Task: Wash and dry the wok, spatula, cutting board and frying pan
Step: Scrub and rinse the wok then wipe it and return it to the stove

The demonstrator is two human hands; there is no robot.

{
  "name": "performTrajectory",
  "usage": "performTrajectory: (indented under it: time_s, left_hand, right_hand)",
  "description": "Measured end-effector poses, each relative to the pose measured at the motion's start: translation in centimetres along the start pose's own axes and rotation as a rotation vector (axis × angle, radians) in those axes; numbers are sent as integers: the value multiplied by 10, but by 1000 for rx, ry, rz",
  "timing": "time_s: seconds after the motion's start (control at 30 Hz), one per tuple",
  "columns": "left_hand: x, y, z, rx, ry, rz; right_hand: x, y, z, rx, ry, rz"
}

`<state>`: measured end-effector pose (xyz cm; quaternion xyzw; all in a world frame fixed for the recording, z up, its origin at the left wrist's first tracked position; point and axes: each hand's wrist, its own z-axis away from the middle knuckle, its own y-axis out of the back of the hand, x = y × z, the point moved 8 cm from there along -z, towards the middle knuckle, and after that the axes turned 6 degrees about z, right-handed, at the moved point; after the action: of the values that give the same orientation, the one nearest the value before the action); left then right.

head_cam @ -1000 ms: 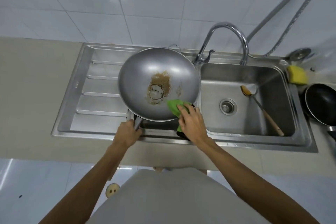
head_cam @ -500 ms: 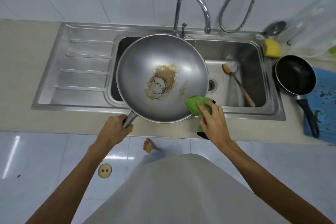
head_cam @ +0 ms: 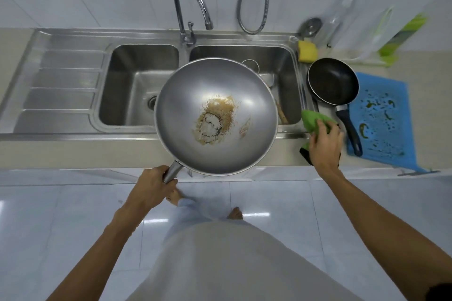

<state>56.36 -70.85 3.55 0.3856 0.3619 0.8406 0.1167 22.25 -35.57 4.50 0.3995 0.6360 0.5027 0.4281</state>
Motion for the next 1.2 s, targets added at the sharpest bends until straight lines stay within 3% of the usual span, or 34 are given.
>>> performTrajectory:
  time_s: [0.23,0.53,0.73,0.83,1.07,1.2]
  left_hand:
    - [23,-29,13,5,50,18]
    - [71,-42,0,-68,-47,55]
    - [149,-27,-31,-53,-206,98]
    - [200,-31,-44,-78,-281,224]
    - [335,-97,-51,-217,-420,600]
    - [399,-149,-31,-262,-493,678]
  right_hand:
    - [33,-40,-18,-261,-68,131]
    - [39,-50,-28,-439,-35,-84]
    - [50,-3,32,-118,-347,-516]
    - [29,8,65,-163,-436,-730]
    - [-46,39,102,-426,-691,-1498]
    - [-32,61,101,-372,-810,-1636]
